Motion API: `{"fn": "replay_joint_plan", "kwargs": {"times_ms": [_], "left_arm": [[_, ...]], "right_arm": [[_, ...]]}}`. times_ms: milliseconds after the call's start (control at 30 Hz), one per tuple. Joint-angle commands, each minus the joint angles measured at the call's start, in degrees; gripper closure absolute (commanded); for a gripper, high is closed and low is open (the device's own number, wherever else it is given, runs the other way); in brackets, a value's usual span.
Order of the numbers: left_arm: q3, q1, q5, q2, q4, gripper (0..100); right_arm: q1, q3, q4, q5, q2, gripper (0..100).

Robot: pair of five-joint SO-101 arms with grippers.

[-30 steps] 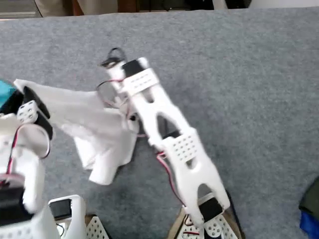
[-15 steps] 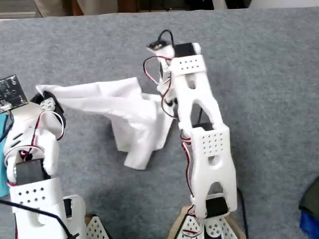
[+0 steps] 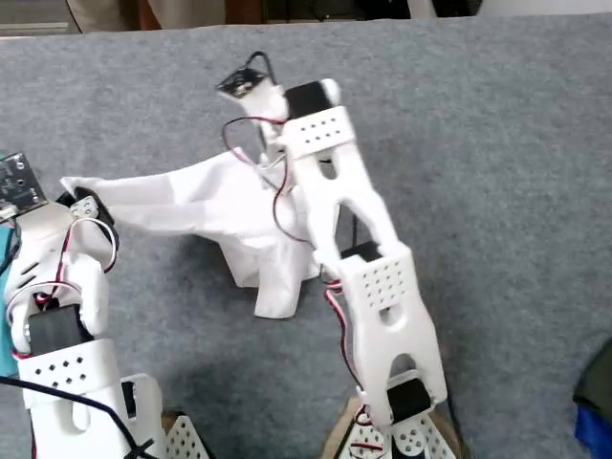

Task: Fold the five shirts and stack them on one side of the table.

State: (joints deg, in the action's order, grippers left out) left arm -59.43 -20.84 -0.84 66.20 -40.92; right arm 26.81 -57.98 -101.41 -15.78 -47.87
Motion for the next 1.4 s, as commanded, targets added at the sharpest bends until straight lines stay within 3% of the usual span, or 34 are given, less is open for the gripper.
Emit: {"fn": "replay_joint_plan", "kwargs": {"times_ms": [0, 200, 367, 500, 633, 767, 1067, 1367], "left_arm": [[0.7, -2.3, 0.4, 0.5, 1.1, 98], [0.3, -2.9, 0.4, 0.7, 1.1, 98], [0.3, -2.9, 0.4, 0.2, 1.2, 98], [-0.2, -2.9, 0.5, 0.2, 1.9, 98], [-2.5, -2.9, 1.9, 0.2, 5.5, 98], [-5.1, -2.9, 2.8, 0.2, 6.6, 98], [-6.3, -2.9, 2.5, 0.3, 6.2, 98], [-7.6, -2.9, 2.5, 0.7, 6.2, 98]], "right_arm": [[2.9, 0.8, -1.1, 1.1, 10.4, 65.0], [5.9, 19.1, -1.0, 1.1, 29.5, 76.9], [7.4, 39.5, -0.9, 0.6, 46.3, 77.8], [15.1, 57.4, -0.2, 0.6, 57.2, 77.8], [23.5, 75.6, 9.3, 1.0, 63.0, 77.8], [26.9, 88.0, 20.0, 1.1, 64.0, 77.8], [26.3, 96.2, 31.1, 1.1, 63.2, 77.8], [22.4, 93.1, 40.4, 5.6, 48.7, 77.8]]}}
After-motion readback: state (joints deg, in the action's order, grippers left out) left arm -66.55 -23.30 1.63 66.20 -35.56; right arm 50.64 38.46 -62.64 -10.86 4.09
